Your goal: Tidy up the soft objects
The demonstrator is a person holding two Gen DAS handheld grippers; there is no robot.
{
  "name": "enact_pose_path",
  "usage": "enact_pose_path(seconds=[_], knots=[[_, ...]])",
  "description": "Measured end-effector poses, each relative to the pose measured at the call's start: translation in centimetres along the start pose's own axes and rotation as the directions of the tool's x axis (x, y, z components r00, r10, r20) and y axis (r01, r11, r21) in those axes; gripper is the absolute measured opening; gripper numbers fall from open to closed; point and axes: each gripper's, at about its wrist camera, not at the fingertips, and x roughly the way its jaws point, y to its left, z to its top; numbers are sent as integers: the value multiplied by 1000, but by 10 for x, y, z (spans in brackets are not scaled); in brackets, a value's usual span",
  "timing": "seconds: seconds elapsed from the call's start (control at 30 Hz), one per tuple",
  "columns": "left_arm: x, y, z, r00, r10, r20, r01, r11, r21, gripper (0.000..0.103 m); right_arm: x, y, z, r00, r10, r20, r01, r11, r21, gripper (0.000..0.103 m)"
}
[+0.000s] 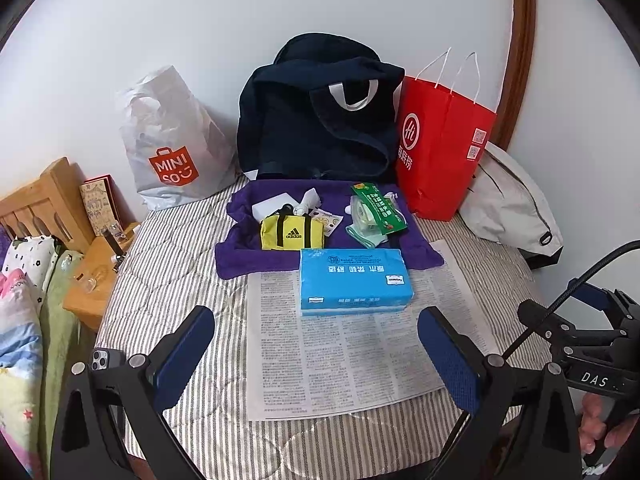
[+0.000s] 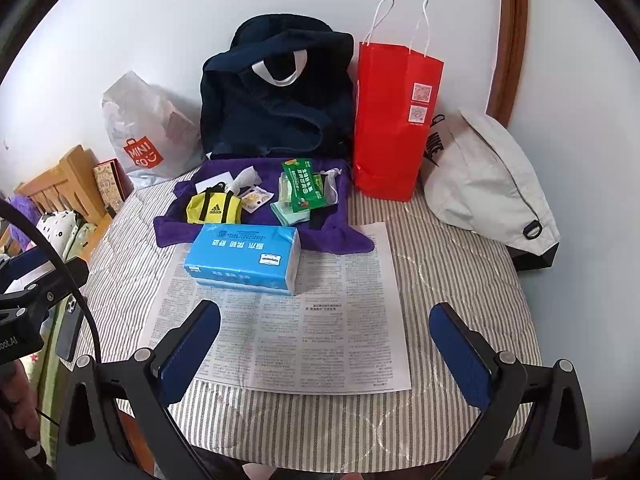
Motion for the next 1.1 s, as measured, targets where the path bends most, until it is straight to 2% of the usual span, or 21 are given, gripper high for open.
enact_pose_path(seconds=[1.1], knots=[[-3,8,0,1000,4,-4,-4,1000,0,103,-4,5,0,1000,5,5,-5,1000,-16,103]])
